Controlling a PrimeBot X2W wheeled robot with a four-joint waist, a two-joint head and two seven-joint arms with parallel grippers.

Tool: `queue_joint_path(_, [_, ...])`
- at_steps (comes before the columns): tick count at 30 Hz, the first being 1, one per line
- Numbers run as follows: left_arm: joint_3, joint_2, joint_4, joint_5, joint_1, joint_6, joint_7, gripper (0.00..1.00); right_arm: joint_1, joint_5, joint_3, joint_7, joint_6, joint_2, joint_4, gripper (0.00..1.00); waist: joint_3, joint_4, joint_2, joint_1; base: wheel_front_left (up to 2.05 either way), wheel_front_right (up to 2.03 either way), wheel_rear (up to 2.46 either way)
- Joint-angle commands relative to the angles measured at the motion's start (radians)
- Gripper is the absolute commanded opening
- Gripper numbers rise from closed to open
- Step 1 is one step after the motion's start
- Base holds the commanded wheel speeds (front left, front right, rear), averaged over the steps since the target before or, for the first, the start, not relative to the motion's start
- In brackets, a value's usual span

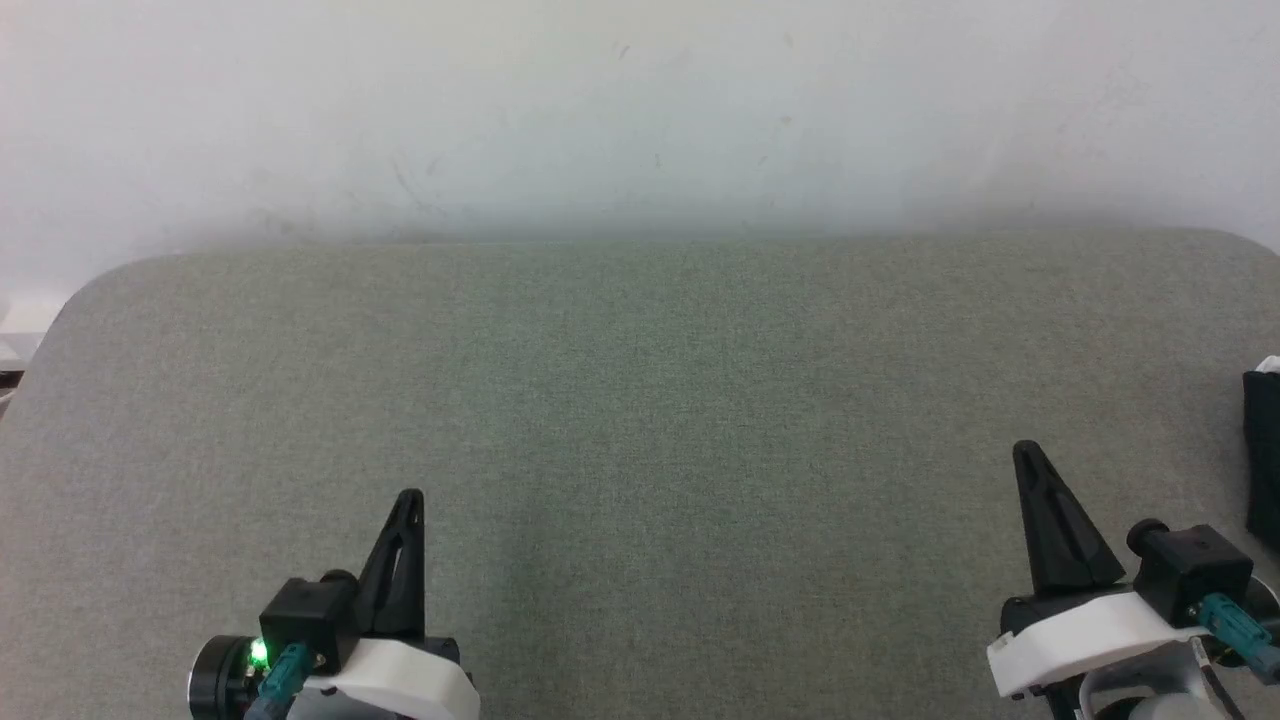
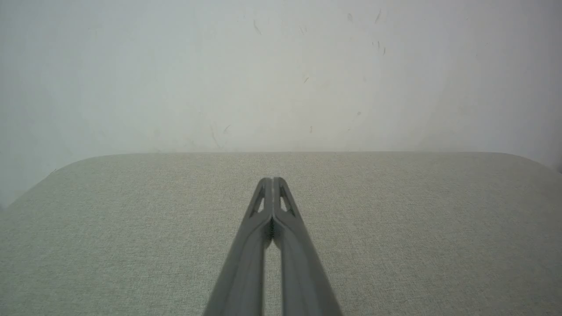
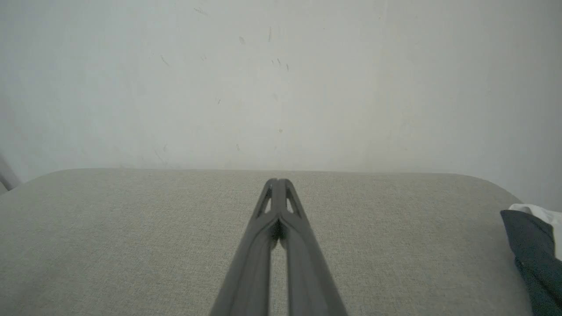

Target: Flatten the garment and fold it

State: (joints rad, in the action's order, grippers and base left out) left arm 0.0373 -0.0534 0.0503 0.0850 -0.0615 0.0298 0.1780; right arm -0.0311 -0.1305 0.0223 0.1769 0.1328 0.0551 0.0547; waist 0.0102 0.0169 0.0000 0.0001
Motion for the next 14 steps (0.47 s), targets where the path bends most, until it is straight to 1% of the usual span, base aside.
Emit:
queue_joint_path(1, [-0.006, 0.001, -0.007, -0.016, 0.014, -0.006, -0.007, 0.0, 0.008, 0.01, -0.004, -0.005, -0.001, -0.002, -0.006, 0.0, 0.0, 0.0, 0.0, 0.0, 0.0, 0.0, 0.0])
queue_joint_path(14, [-0.011, 0.001, -0.013, -0.027, 0.022, -0.01, -0.033, 0.0, 0.012, 0.029, -0.007, -0.032, -0.001, -0.002, -0.014, 0.0, -0.002, -0.003, 0.0, 0.0, 0.0, 0.0, 0.0])
